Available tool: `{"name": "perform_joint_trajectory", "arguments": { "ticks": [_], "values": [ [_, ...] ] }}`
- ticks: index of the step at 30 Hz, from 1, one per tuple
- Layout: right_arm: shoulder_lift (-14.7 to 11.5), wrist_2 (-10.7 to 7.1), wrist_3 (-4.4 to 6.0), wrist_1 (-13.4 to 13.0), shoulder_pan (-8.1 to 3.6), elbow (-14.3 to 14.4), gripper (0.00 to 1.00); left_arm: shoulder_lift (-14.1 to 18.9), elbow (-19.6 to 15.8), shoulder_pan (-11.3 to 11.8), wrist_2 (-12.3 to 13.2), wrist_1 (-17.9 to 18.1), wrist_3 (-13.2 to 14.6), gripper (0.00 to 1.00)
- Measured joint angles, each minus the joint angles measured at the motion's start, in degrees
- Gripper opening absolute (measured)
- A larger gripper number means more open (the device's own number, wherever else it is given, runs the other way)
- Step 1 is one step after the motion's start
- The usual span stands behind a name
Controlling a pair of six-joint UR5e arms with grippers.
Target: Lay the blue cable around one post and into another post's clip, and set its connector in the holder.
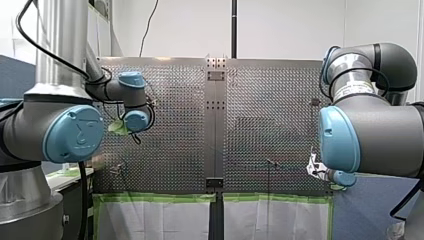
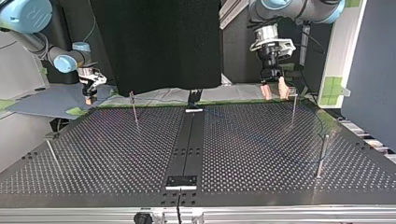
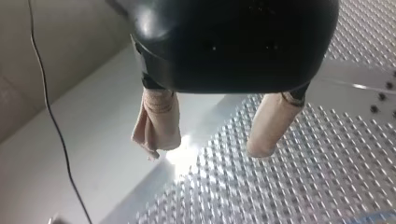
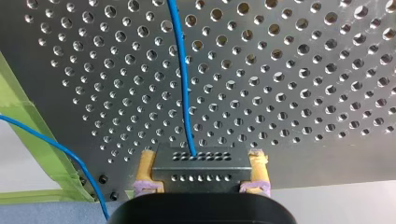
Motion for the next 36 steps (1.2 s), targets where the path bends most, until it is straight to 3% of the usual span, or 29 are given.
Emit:
{"name": "perform_joint_trajectory", "arguments": {
  "ticks": [8, 12, 21, 26, 36],
  "values": [
    [0.0, 0.0, 0.0, -0.1, 0.02, 0.0, 0.0, -0.3, -2.8, 4.1, -1.3, -3.2, -4.1, 1.0],
    [0.0, 0.0, 0.0, -0.1, 0.04, 0.0, 0.0, -0.3, -1.6, 6.3, -1.4, -4.9, -6.2, 1.0],
    [0.0, 0.0, 0.07, -0.2, 0.2, 0.0, 0.0, -0.3, 1.7, 11.0, -1.2, -6.6, -8.2, 1.0],
    [0.0, 0.0, 0.15, -0.3, 0.26, 0.0, 0.0, -0.3, 3.7, 13.0, 0.1, -6.9, -9.8, 1.0],
    [0.0, 0.0, 0.12, -0.3, 0.42, 0.0, 0.0, -0.4, 7.4, 13.7, 5.1, -6.9, -14.8, 1.0]
  ]
}}
